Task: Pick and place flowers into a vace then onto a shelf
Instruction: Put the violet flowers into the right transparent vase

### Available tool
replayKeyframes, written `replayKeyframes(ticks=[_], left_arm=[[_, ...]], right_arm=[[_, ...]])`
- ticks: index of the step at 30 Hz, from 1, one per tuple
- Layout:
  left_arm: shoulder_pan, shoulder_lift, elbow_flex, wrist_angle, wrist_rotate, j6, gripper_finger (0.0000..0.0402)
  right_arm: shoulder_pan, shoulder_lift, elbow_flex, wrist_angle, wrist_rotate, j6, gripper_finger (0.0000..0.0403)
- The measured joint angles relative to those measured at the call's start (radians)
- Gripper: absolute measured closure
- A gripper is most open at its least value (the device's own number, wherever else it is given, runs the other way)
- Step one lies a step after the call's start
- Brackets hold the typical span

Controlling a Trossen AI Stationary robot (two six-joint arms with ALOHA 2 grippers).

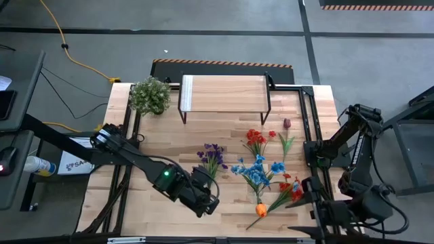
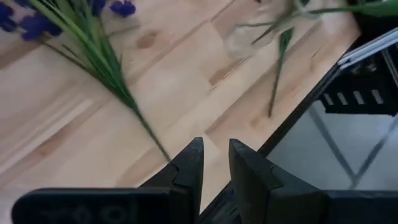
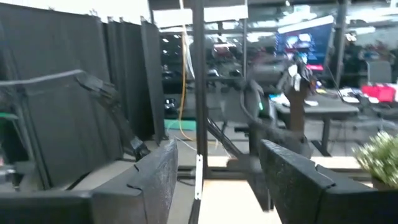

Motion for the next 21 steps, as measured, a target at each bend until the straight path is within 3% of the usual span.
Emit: replayKeyframes(ticks=[6,14,21], left_arm=[[0.025,0.051,-0.004,-0.039,0.085,-0.025,0.0291],[0.061,0.12,-0.012,-0.057,0.14,-0.03,0.0291],[0.059,0.142,-0.011,-0.045,0.119,-0.023,0.0291]], right_arm=[[0.0,0.001,0.0,0.069,-0.039,-0.091,0.0189],[0.007,0.001,0.0,0.069,-0.065,-0.087,0.0187],[0.022,0.001,0.0,0.069,-0.071,-0.083,0.019]])
